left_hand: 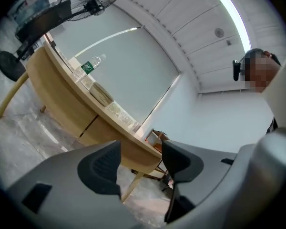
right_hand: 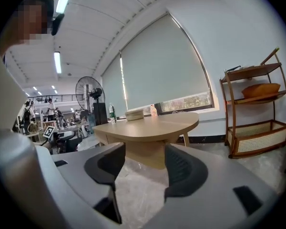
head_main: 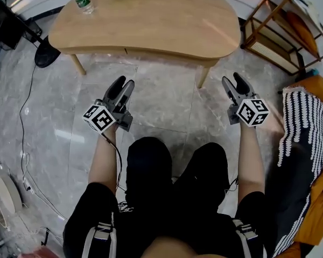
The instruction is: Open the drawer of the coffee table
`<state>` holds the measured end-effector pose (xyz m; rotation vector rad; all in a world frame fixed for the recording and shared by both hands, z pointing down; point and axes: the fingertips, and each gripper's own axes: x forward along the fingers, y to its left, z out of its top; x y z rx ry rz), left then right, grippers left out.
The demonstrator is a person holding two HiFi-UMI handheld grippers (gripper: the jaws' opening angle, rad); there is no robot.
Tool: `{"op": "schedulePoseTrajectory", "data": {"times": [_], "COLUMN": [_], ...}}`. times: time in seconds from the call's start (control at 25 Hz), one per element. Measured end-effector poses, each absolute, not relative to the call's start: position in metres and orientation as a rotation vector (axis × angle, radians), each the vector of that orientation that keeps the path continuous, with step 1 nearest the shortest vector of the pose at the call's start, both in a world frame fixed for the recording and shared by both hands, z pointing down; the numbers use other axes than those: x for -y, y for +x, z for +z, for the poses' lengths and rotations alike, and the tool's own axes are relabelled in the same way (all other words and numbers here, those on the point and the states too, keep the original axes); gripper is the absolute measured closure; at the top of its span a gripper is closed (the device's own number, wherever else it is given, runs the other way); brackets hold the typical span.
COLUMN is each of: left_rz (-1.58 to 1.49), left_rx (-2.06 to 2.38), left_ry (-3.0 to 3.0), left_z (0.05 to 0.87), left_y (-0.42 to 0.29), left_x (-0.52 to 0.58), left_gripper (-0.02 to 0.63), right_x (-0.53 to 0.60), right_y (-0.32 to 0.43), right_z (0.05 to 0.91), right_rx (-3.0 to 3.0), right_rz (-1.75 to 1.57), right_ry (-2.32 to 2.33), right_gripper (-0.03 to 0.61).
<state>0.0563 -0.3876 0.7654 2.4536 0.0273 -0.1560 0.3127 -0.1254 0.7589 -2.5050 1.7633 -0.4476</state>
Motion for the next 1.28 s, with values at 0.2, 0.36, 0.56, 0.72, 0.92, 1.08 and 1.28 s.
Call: {"op": "schedulePoseTrajectory", "data": {"times": [0.2,0.36,0.56,0.72,0.92,1.08,1.28], "left_rz": [-0.207,-0.191,-0.123,-0.092,-0.105,-0.122,-0.137], "left_rx": [-0.030,-0.039,-0.063,-0.061,-0.046,-0.122,-0.155], "left_ry": [2.320,2.253,2.219,2.188,2.016,2.028,2.006], "left_z": [0.793,0.821,0.865,0.892,0.913,0.913,0.920], "left_y": [0.078,0.103,0.134,0.162,0.189,0.206,0.220], "left_x": [0.417,0.430,0.444,0.458,0.472,0.477,0.481], "left_gripper": [0.348,0.348,0.348,0.347,0.345,0.345,0.345], "right_x": [0.140,0.156,0.181,0.195,0.206,0.215,0.233], "right_y": [0.335,0.347,0.353,0.368,0.392,0.401,0.407], "right_z": [0.788,0.806,0.830,0.836,0.838,0.840,0.836], "right_rx": [-1.829,-1.871,-1.943,-1.928,-1.898,-1.927,-1.978], "right_rz": [-0.538,-0.598,-0.667,-0.682,-0.685,-0.672,-0.665], "right_ry": [-2.544,-2.561,-2.592,-2.591,-2.566,-2.593,-2.573], "right_gripper": [0.285,0.273,0.258,0.258,0.261,0.277,0.278]}}
